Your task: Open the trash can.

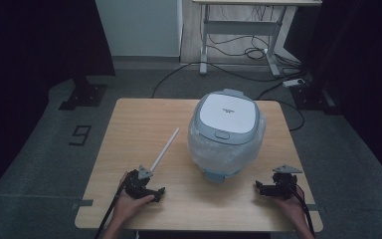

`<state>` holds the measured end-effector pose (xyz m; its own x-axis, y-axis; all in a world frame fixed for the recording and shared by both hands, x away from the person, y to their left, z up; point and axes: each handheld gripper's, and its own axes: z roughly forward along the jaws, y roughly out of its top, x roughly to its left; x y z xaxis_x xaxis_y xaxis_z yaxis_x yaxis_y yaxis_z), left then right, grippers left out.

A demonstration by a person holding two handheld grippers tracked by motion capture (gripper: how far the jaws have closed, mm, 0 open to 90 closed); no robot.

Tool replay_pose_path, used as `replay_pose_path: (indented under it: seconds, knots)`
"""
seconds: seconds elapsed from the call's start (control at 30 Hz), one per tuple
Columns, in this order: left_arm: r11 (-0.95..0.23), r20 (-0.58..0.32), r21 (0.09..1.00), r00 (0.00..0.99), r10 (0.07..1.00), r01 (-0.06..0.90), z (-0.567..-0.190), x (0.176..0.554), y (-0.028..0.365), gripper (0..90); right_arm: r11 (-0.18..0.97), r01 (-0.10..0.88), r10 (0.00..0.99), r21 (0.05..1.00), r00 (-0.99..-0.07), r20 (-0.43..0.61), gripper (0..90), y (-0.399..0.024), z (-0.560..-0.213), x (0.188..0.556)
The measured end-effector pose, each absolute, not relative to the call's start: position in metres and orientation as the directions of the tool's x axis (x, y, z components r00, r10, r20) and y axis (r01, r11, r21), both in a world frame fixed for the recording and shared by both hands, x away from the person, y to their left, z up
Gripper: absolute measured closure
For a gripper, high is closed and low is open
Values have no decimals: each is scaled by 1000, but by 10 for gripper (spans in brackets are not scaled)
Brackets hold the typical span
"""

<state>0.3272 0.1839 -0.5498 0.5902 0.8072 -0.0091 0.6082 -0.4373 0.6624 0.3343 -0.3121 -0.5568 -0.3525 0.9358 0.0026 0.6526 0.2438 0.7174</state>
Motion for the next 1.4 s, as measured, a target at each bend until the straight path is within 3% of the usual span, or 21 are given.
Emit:
replay_pose_path:
  seconds: [0.5,0.53,0.8,1.4]
  knots:
    - [-435,-8,662,586,811,611,-550,326,185,0,251,649,932,718,-364,2,34,-317,-556,328]
    - [-434,-8,662,585,811,611,-550,326,184,0,246,650,934,719,-357,4,97,-319,-555,328]
    - [-432,-9,662,582,813,613,-550,327,184,0,183,599,949,780,-316,20,267,-333,-536,318]
    - [-428,-8,662,577,817,615,-550,328,184,0,107,451,908,886,-408,98,645,-341,-497,298]
